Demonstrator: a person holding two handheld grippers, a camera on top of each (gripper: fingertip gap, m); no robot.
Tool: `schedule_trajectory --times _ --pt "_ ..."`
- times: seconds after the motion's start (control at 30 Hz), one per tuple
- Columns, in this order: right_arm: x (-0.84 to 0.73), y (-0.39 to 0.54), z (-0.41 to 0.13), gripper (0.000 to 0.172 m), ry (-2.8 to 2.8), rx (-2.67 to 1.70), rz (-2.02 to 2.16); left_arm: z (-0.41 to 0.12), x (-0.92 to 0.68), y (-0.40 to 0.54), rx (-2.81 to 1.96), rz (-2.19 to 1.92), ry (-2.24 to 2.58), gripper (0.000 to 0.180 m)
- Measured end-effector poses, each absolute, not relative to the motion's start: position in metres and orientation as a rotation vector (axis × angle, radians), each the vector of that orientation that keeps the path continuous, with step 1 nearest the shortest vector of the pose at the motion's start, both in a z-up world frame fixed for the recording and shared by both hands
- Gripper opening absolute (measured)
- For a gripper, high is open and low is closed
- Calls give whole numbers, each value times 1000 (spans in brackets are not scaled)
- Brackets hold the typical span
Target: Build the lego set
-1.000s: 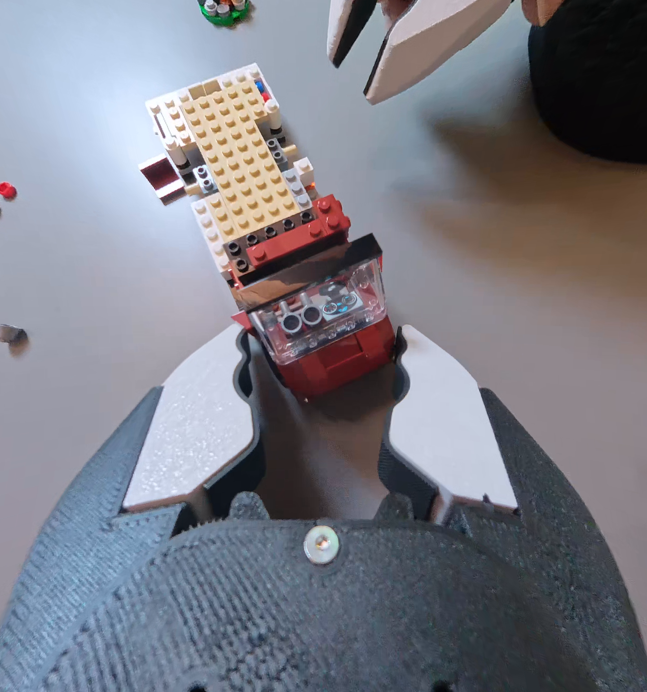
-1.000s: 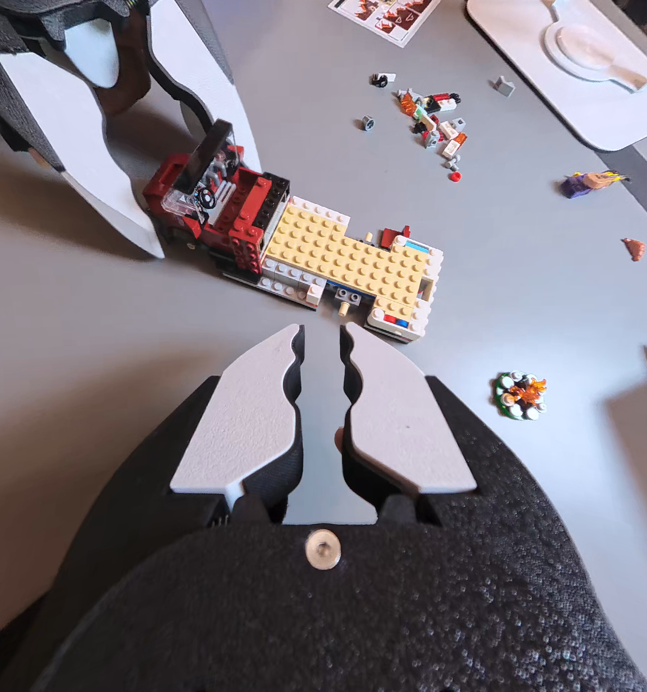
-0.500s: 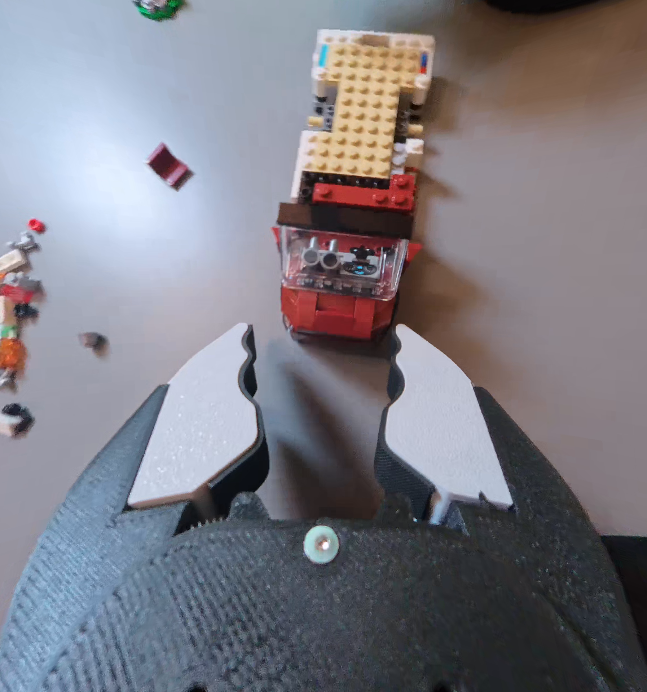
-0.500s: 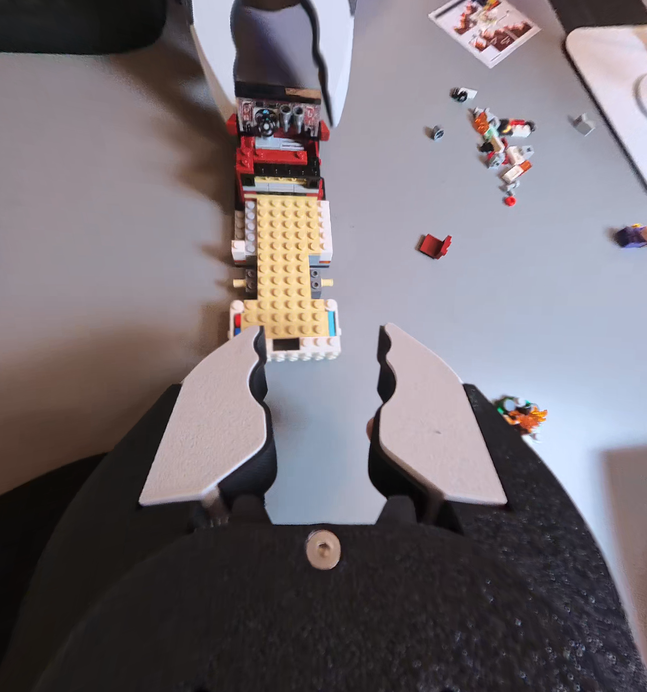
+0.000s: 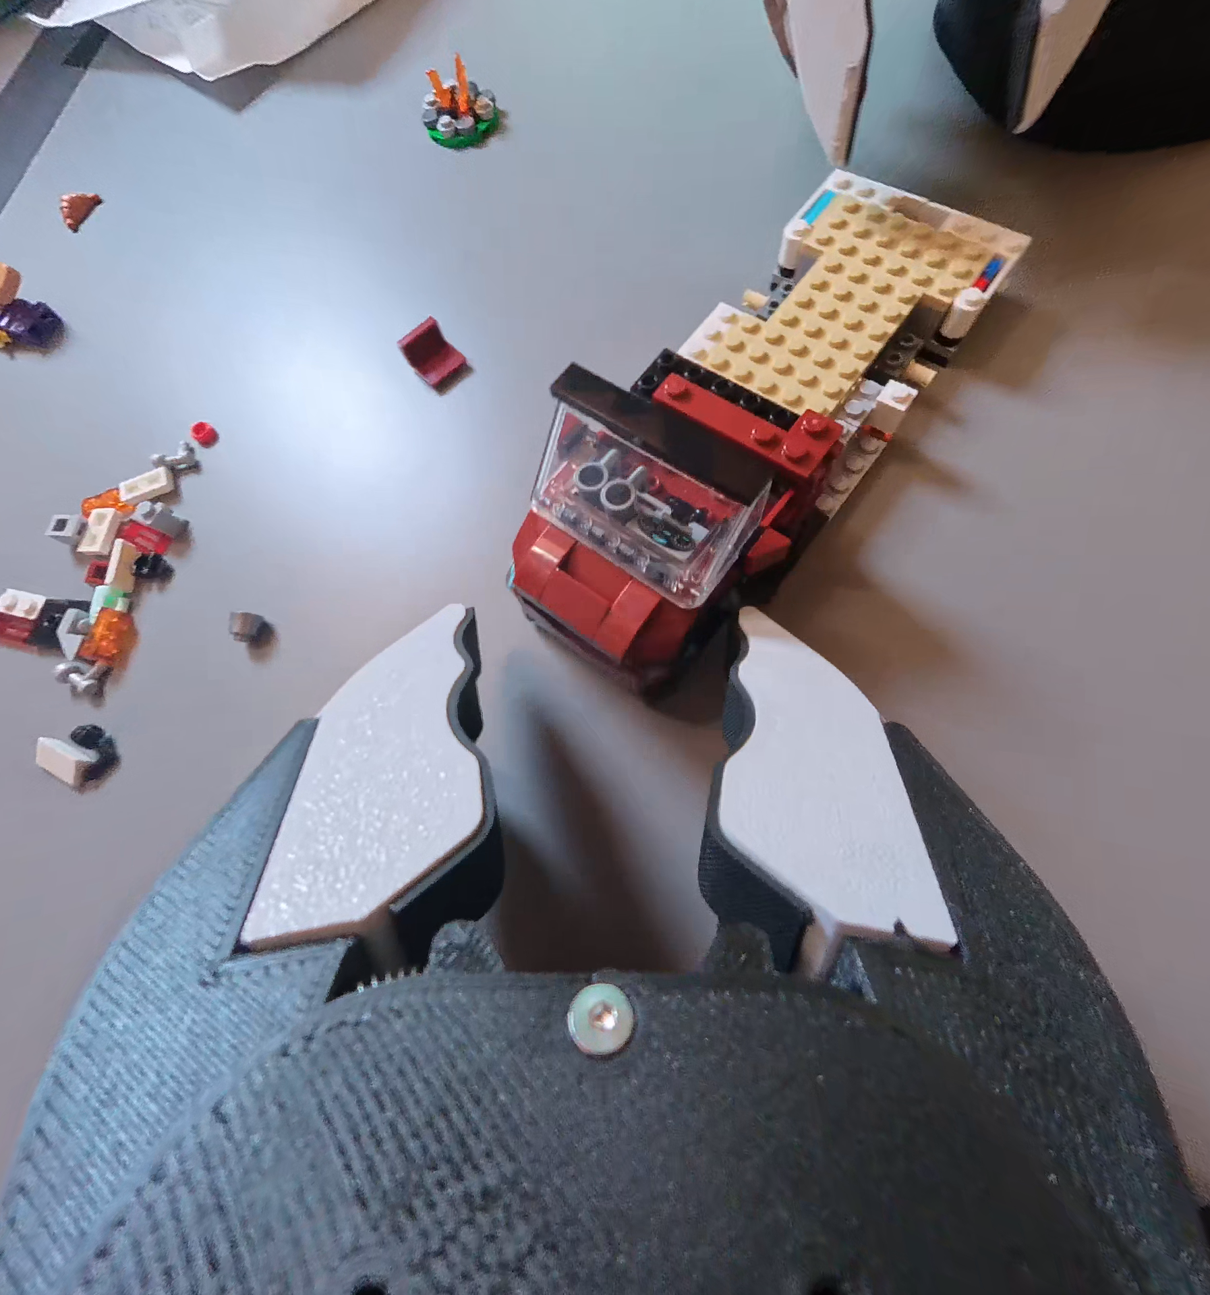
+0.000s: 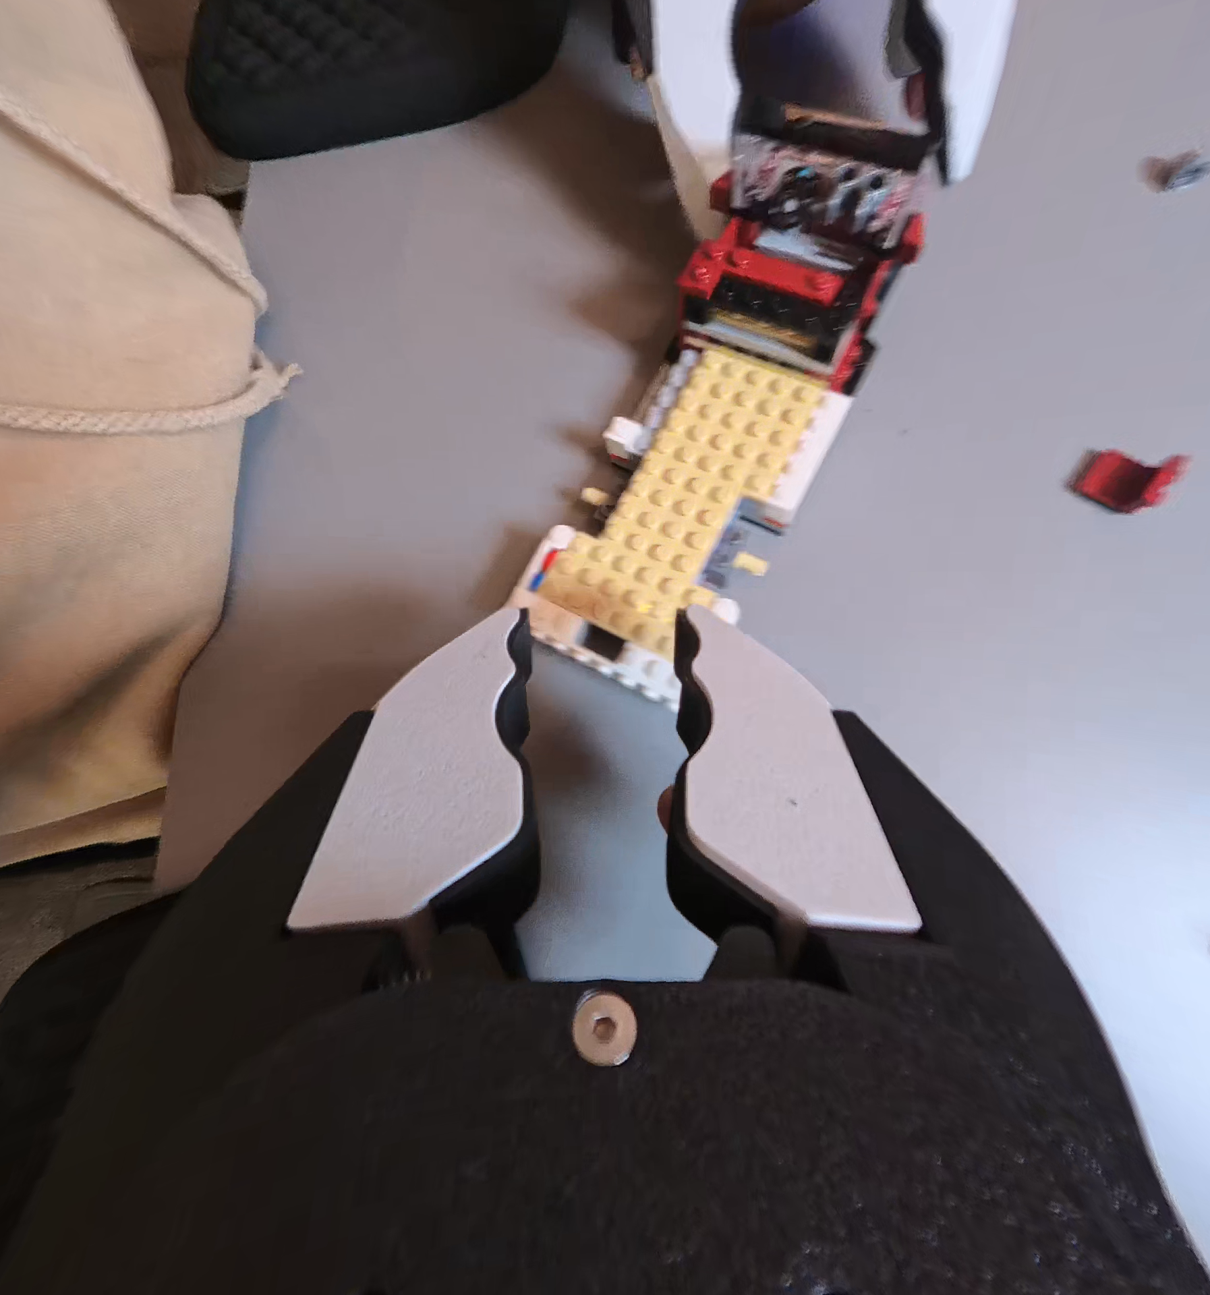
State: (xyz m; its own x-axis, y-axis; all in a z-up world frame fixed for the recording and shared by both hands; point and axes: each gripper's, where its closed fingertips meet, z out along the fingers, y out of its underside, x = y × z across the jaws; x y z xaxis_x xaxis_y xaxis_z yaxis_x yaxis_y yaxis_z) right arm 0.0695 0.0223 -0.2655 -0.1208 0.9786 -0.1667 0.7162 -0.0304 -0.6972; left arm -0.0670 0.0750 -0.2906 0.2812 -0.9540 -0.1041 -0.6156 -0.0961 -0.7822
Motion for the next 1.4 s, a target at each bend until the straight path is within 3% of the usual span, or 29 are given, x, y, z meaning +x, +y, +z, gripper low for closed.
schedule_trajectory --times 0.33,0.77,0.9,1.03,1.4 --pt "54 8 -289 38 -2016 -1845 938 -281 -94 109 -1877 -449 1162 47" --pt "-25 -47 -281 30 -2147 -1503 949 -274 -79 27 -1961 -874 1409 73" --pt "-8 4 -250 28 -1944 -1556 976 -267 -80 24 -1967 -808 1397 79" --pt "27 110 -250 22 -1698 -1719 663 -283 -70 9 -1988 -745 1524 89" --pt "11 172 -288 22 -1602 -2038 580 -287 -91 18 -1930 -781 1621 72"
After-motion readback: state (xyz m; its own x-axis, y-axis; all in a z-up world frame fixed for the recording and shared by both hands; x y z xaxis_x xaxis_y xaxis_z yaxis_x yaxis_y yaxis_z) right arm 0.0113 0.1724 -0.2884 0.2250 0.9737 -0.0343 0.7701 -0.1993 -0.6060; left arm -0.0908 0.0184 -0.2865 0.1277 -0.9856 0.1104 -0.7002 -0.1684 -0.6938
